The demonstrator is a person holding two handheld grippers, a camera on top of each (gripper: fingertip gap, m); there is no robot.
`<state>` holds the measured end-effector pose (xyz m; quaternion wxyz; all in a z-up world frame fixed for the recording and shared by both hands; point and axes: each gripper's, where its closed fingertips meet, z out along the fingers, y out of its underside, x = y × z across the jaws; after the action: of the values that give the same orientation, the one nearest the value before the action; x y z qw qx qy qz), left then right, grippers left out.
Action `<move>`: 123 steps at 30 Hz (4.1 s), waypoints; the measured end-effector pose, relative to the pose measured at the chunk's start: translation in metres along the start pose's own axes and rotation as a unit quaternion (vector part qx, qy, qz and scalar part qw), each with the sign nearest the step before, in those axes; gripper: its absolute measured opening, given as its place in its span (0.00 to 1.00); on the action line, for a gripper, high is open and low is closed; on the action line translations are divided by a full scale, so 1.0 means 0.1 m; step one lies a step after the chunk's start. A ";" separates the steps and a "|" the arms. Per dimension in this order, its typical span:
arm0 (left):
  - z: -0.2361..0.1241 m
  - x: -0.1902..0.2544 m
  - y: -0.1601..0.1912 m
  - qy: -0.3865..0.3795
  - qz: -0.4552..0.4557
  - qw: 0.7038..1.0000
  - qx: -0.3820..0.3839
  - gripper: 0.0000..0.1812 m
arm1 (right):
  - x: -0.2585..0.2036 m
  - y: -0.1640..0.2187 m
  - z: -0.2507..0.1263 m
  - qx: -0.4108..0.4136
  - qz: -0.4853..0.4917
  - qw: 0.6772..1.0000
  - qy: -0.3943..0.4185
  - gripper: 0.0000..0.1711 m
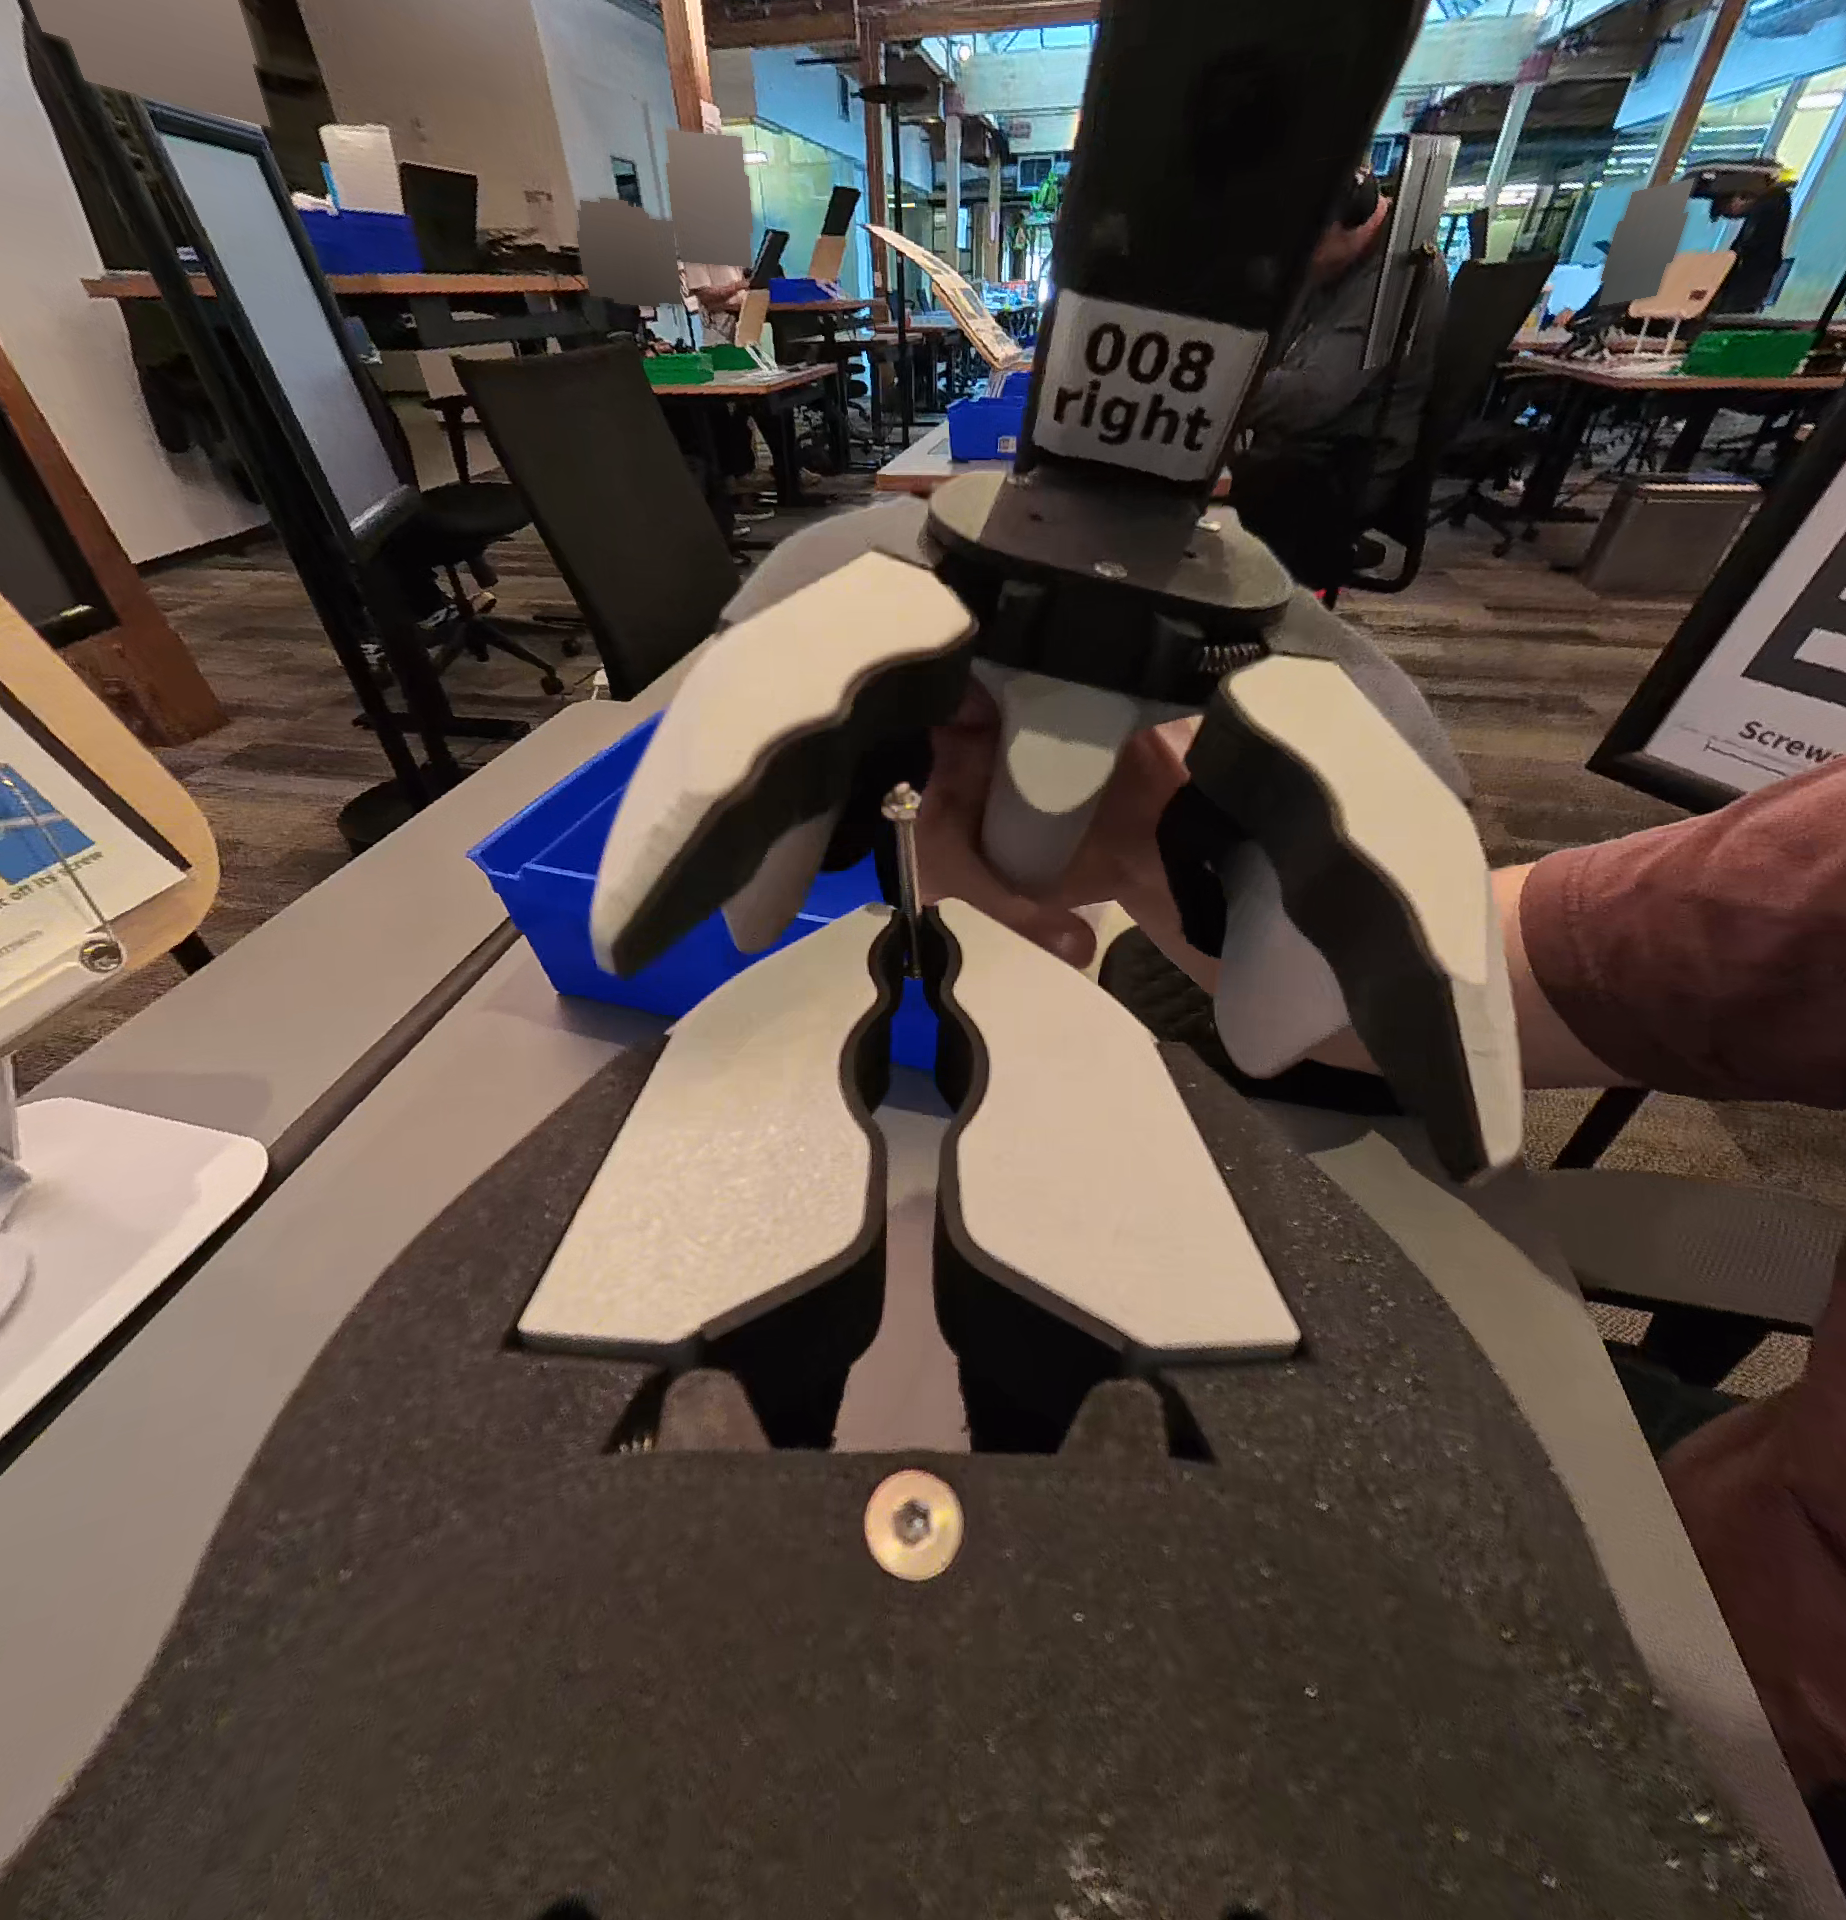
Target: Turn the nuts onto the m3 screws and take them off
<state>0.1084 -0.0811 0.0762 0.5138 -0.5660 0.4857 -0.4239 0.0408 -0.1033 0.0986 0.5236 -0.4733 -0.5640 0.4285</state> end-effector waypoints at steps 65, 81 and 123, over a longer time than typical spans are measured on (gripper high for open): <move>-0.14 -0.07 -0.04 -0.003 -0.015 1.000 -0.020 0.01 | 0.24 0.00 -0.22 0.006 0.071 0.997 0.021 0.07; -0.13 -0.03 -0.02 -0.001 -0.003 0.999 -0.033 0.26 | 0.34 -0.05 -0.38 0.062 0.201 0.977 -0.042 0.02; -2.35 -1.40 0.65 -0.352 -0.163 0.883 -0.265 0.20 | 1.20 1.18 -2.97 -0.386 0.262 0.711 0.526 0.19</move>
<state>-0.1530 0.0165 0.0405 0.4058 -0.8642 0.2675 -0.1300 0.3464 0.0325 0.0307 0.3742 -0.9118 -0.1672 -0.0245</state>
